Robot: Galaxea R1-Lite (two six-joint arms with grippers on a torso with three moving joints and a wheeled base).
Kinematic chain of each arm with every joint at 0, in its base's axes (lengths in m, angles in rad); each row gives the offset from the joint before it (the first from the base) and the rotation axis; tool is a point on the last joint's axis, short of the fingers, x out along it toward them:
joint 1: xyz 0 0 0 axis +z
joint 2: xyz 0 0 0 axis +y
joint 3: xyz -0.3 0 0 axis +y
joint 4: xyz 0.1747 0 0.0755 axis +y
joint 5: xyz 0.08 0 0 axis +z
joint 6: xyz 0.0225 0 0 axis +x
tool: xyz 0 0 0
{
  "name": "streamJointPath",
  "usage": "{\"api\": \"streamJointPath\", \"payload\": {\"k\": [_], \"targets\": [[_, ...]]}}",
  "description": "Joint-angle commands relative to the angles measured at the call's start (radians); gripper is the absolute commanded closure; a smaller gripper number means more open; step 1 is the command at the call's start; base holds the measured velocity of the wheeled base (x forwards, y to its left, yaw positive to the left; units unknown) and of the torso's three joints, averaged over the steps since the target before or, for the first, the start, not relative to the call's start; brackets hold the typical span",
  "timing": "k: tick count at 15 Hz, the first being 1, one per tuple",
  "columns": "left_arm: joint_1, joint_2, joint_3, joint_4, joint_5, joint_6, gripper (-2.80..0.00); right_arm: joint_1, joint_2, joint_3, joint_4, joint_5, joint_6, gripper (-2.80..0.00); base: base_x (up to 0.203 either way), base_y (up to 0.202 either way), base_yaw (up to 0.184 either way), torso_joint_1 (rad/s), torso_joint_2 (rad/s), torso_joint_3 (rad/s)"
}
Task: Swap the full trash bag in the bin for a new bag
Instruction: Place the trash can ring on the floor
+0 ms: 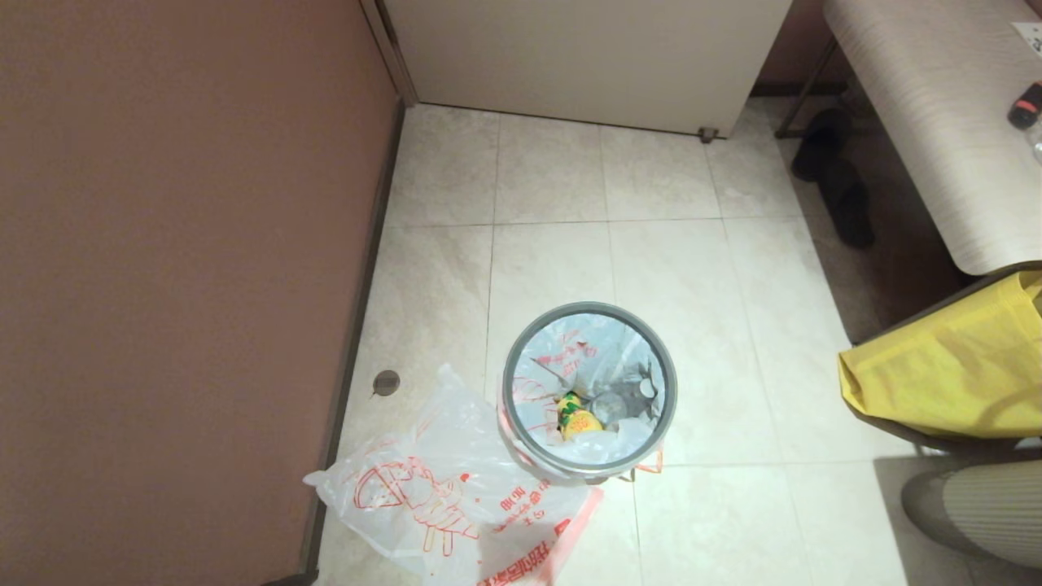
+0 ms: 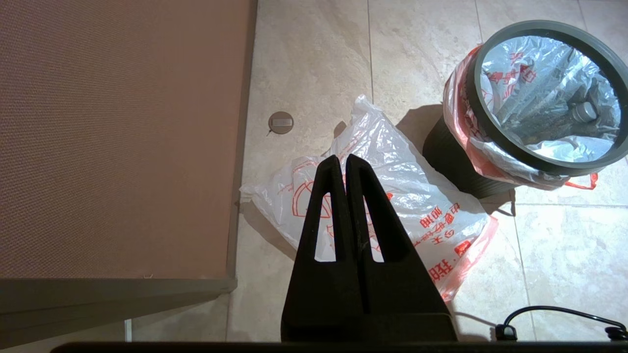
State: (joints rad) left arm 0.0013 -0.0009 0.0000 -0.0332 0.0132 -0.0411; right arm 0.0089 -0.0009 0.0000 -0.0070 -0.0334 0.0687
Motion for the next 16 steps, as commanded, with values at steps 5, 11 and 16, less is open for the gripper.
{"api": "streamJointPath", "payload": {"k": [5, 11, 16], "targets": [[0.0, 0.001, 0.0, -0.002, 0.001, 0.0, 0.0, 0.0, 0.001, 0.0, -0.001, 0.0, 0.0, 0.0, 0.0, 0.0, 0.0, 0.0, 0.0, 0.0], [0.0, 0.001, 0.0, -0.001, 0.001, 0.0, 0.0, 0.0, 0.002, -0.071, 0.015, 0.0, -0.078, 0.0, 0.0, 0.0, 0.0, 0.0, 0.0, 0.0], [0.0, 0.001, 0.0, -0.002, 0.001, 0.0, 0.0, -0.003, 0.067, -0.306, 0.254, -0.002, -0.125, 0.0, 0.0, 0.0, 0.0, 0.0, 0.0, 0.0]]}}
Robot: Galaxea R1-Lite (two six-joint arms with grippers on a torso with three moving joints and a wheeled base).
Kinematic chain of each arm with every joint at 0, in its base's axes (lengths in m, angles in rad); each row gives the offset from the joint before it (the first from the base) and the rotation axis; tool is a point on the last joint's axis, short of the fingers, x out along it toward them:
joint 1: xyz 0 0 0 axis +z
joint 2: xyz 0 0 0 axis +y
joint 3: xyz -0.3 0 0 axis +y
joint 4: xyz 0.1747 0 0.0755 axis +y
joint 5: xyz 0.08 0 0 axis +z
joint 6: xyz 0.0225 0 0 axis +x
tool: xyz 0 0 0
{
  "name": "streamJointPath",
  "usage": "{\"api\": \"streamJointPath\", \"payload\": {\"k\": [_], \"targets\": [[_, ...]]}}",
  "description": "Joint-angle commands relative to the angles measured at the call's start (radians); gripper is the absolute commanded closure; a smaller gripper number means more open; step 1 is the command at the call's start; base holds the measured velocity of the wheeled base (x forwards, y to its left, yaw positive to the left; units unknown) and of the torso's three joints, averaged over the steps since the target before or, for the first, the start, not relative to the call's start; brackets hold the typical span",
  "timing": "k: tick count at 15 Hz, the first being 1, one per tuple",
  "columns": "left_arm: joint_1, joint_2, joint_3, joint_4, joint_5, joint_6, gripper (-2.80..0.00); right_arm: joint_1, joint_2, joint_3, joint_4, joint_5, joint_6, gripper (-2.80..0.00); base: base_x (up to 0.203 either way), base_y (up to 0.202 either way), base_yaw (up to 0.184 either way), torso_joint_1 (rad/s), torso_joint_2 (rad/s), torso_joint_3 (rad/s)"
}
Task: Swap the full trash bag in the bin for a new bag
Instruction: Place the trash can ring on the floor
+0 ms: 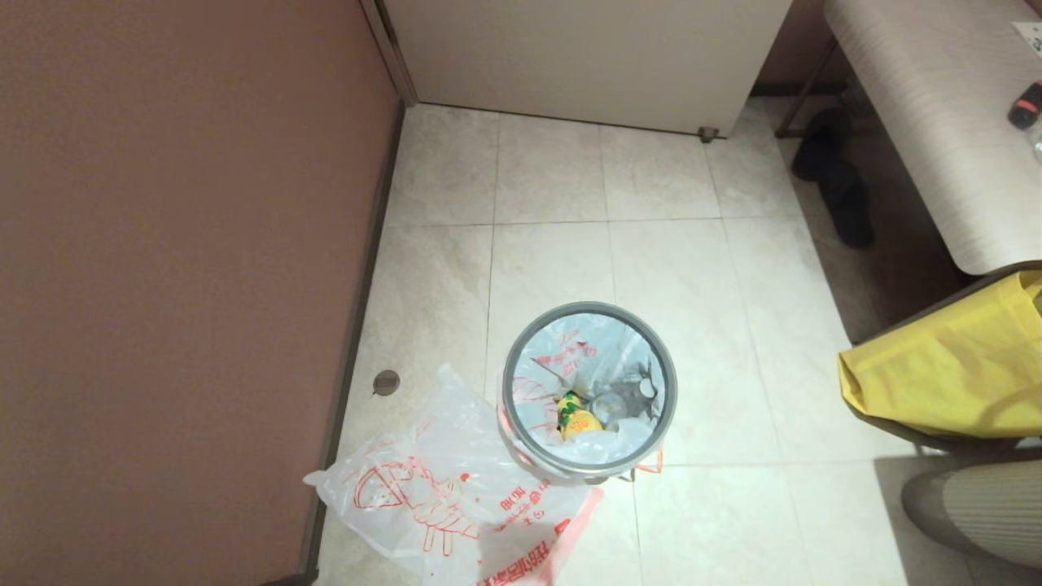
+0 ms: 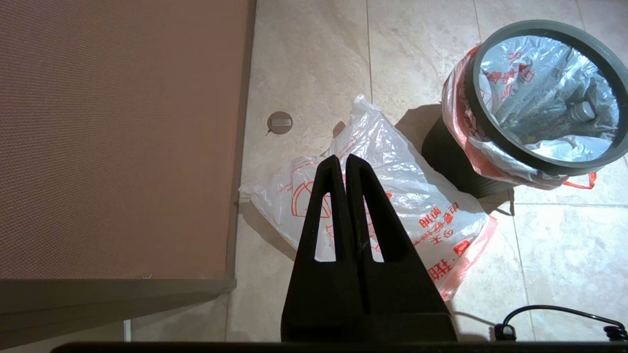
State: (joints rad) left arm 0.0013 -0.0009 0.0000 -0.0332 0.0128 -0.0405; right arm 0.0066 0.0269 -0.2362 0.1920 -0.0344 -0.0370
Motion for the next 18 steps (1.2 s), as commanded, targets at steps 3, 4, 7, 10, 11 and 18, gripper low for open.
{"api": "streamJointPath", "payload": {"k": [3, 4, 7, 10, 11, 18], "targets": [[0.0, 0.001, 0.0, -0.001, 0.001, -0.001, 0.0, -0.001, 0.172, -0.165, 0.098, 0.004, -0.08, 0.0, 0.0, 0.0, 0.0, 0.0, 0.0, 0.0], [0.0, 0.001, 0.0, -0.001, 0.001, -0.001, 0.0, 0.0, 0.23, -0.201, 0.098, 0.012, -0.084, 0.0, 0.0, 0.0, 0.0, 0.0, 0.0, 0.0], [0.0, 0.001, 0.0, -0.001, 0.001, -0.001, 0.0, 0.001, 0.429, -0.336, 0.091, 0.046, -0.09, 0.0, 0.0, 0.0, 0.0, 0.0, 0.0, 0.0], [0.0, 0.001, 0.0, -0.001, 0.001, -0.001, 0.0, 0.005, 0.65, -0.45, 0.083, 0.06, -0.088, 0.0, 0.0, 0.0, 0.0, 0.0, 0.0, 0.0], [0.0, 0.001, 0.0, -0.001, 0.001, -0.001, 0.0, 0.014, 0.715, -0.464, 0.07, 0.062, -0.081, 0.0, 0.0, 0.0, 0.0, 0.0, 0.0, 0.0], [0.0, 0.001, 0.0, -0.001, 0.001, -0.001, 0.0, 0.323, 1.015, -0.482, -0.041, -0.104, 0.115, 0.0, 0.0, 0.0, 0.0, 0.0, 0.0, 0.0]]}}
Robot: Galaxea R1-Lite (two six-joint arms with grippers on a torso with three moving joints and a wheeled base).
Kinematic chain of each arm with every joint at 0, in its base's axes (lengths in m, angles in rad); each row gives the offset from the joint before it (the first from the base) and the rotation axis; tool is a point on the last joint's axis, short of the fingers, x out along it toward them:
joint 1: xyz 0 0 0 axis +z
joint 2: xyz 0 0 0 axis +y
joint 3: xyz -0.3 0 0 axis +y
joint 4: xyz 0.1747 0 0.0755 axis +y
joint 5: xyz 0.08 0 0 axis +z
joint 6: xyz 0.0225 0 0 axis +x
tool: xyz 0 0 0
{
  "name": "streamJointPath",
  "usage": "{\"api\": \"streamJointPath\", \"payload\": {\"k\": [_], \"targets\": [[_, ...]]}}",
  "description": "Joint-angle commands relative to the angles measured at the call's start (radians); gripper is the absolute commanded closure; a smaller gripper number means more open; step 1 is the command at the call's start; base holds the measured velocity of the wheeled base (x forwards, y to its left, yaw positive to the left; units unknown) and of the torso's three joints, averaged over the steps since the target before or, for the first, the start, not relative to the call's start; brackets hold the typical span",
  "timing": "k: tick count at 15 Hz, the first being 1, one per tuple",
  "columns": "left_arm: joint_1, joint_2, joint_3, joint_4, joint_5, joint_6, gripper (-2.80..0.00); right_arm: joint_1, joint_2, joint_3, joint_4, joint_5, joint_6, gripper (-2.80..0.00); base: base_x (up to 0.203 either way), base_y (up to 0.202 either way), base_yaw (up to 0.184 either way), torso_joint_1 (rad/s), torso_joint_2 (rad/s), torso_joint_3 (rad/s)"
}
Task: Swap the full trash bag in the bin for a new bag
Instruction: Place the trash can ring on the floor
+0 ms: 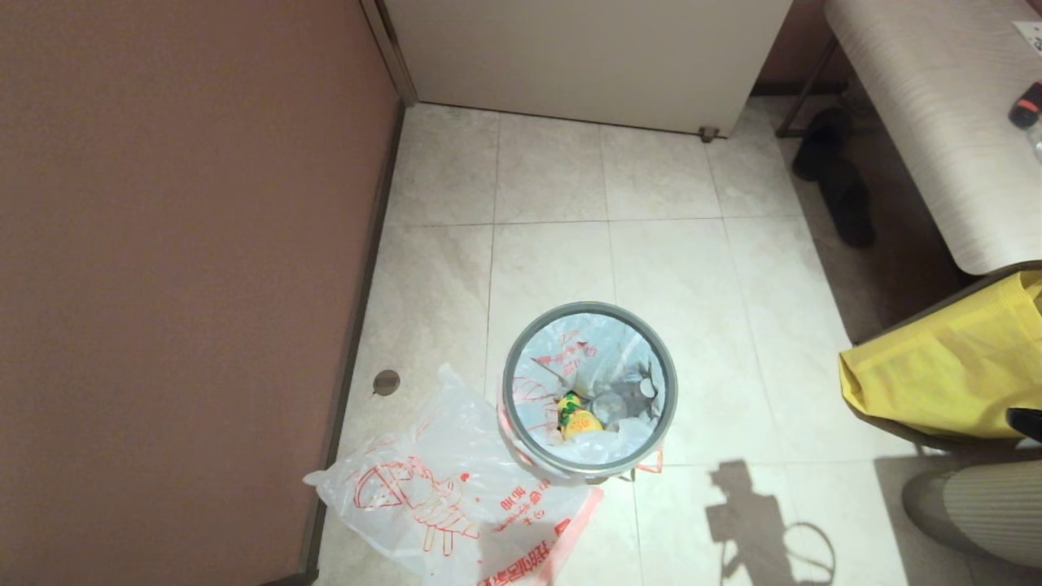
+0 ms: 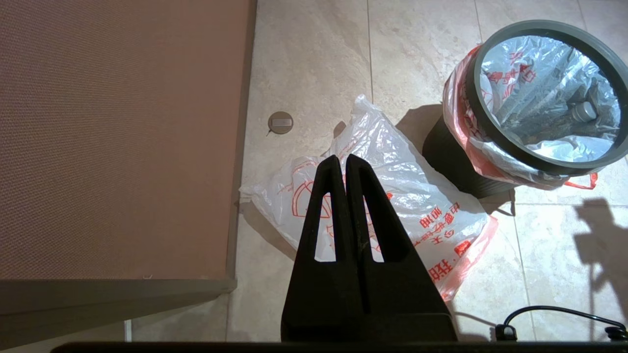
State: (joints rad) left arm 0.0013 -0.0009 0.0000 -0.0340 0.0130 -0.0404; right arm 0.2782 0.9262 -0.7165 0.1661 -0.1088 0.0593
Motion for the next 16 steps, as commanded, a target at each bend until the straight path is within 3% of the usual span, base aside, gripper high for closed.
{"api": "streamJointPath", "payload": {"k": [1, 5, 7, 9, 11, 16], "targets": [[0.0, 0.001, 0.0, 0.0, 0.001, -0.001, 0.0, 0.078, 0.156, 0.0, -0.04, -0.053, 0.029, 0.0, 0.0, 0.0, 0.0, 0.0, 0.0, 0.0], [0.0, 0.001, 0.0, 0.0, 0.001, -0.001, 0.0, 0.136, 0.311, 0.0, -0.063, -0.159, -0.019, 0.0, 0.0, 0.0, 0.0, 0.0, 0.0, 0.0], [0.0, 0.001, 0.0, 0.0, 0.001, -0.001, 0.0, 0.189, 0.381, -0.012, -0.065, -0.175, -0.047, 0.0, 0.0, 0.0, 0.0, 0.0, 0.0, 0.0], [0.0, 0.001, 0.0, 0.0, 0.001, -0.001, 0.0, 0.227, 0.433, -0.009, -0.065, -0.179, -0.137, 0.0, 0.0, 0.0, 0.0, 0.0, 0.0, 0.0], [0.0, 0.001, 0.0, 0.0, 0.001, -0.001, 0.0, 0.232, 0.481, -0.013, -0.079, -0.177, -0.148, 0.0, 0.0, 0.0, 0.0, 0.0, 0.0, 0.0], [0.0, 0.001, 0.0, 0.0, 0.001, -0.001, 0.0, 0.226, 0.706, -0.025, -0.368, -0.177, -0.151, 0.0, 0.0, 0.0, 0.0, 0.0, 0.0, 0.0]]}}
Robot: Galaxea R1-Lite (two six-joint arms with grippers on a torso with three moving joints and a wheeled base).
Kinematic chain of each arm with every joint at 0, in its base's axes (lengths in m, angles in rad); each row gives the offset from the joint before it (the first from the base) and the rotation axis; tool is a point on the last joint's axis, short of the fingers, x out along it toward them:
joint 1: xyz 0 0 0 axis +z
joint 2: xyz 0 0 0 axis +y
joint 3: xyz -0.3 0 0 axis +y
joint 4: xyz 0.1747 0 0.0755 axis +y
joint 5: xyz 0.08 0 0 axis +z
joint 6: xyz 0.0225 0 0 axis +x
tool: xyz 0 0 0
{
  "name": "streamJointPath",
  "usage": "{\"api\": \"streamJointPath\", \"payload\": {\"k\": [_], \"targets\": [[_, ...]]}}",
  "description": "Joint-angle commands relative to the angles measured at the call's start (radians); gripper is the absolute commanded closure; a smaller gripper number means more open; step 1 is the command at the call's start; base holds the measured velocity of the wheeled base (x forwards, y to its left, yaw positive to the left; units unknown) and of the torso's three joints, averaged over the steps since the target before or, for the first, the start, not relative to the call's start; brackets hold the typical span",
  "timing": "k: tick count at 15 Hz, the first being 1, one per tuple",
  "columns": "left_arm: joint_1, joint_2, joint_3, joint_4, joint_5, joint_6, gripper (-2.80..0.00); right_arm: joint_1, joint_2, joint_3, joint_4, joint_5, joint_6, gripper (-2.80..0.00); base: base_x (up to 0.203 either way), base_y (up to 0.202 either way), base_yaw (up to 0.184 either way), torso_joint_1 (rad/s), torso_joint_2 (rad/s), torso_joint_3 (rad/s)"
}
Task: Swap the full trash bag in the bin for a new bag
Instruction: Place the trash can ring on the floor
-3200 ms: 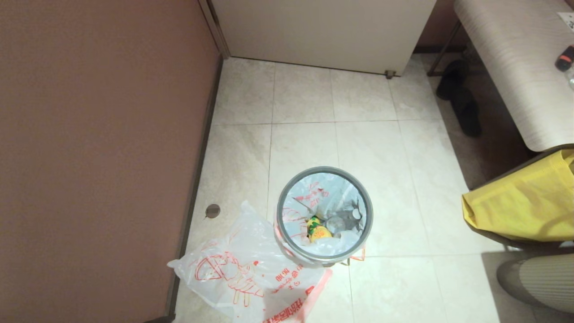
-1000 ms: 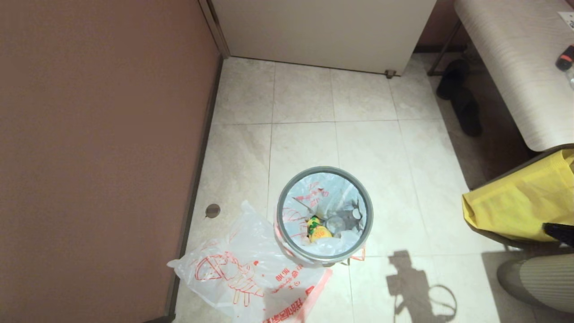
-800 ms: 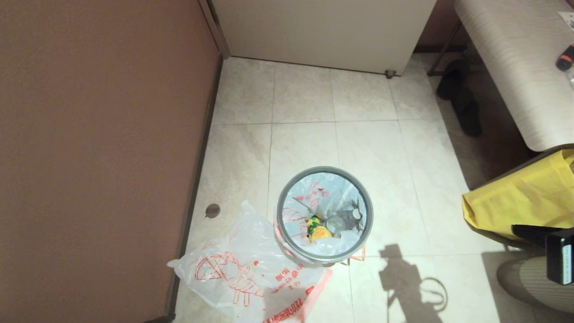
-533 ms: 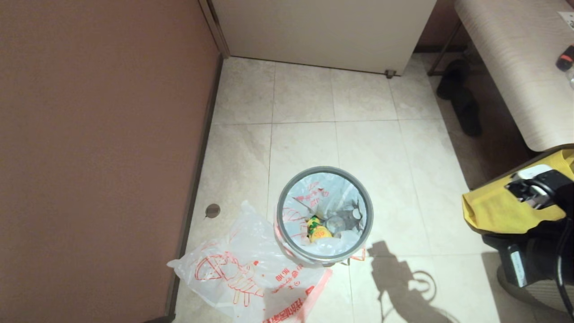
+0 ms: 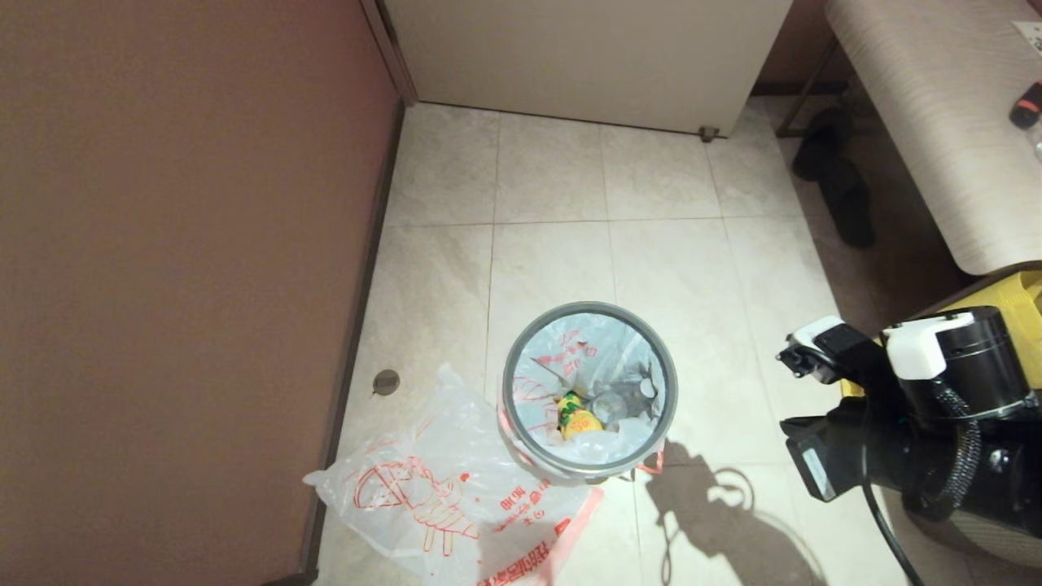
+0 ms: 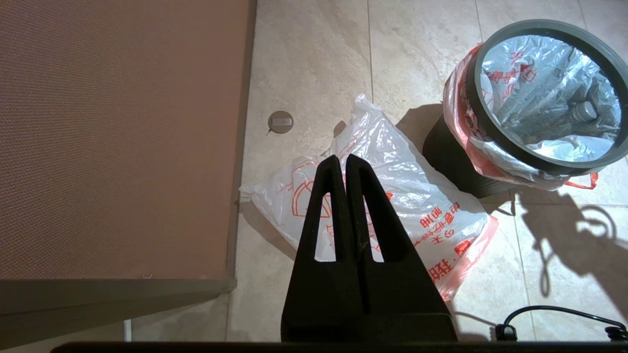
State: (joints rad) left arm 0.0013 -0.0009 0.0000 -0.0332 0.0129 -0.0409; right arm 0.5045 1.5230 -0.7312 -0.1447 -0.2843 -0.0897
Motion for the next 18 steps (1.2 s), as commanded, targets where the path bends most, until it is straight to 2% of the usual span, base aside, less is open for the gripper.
{"api": "streamJointPath", "payload": {"k": [1, 4, 8, 9, 14, 18], "targets": [[0.0, 0.001, 0.0, -0.001, 0.001, -0.001, 0.0, 0.0, 0.156, -0.028, -0.101, -0.002, -0.004, 0.0, 0.0, 0.0, 0.0, 0.0, 0.0, 0.0], [0.0, 0.001, 0.0, -0.001, 0.001, -0.001, 0.0, -0.003, 0.309, -0.115, -0.206, -0.003, -0.023, 0.0, 0.0, 0.0, 0.0, 0.0, 0.0, 0.0], [0.0, 0.001, 0.0, -0.001, 0.001, -0.001, 0.0, -0.017, 0.421, -0.234, -0.225, -0.002, -0.061, 0.0, 0.0, 0.0, 0.0, 0.0, 0.0, 0.0], [0.0, 0.001, 0.0, -0.001, 0.001, -0.001, 0.0, -0.017, 0.439, -0.267, -0.225, -0.001, -0.071, -2.8, 0.0, 0.0, 0.0, 0.0, 0.0, 0.0], [0.0, 0.001, 0.0, -0.002, 0.001, -0.001, 0.0, -0.015, 0.526, -0.402, -0.218, 0.002, -0.079, -2.8, 0.0, 0.0, 0.0, 0.0, 0.0, 0.0], [0.0, 0.001, 0.0, -0.001, 0.001, -0.001, 0.0, -0.015, 0.596, -0.461, -0.221, -0.006, -0.092, -2.8, 0.0, 0.0, 0.0, 0.0, 0.0, 0.0]]}}
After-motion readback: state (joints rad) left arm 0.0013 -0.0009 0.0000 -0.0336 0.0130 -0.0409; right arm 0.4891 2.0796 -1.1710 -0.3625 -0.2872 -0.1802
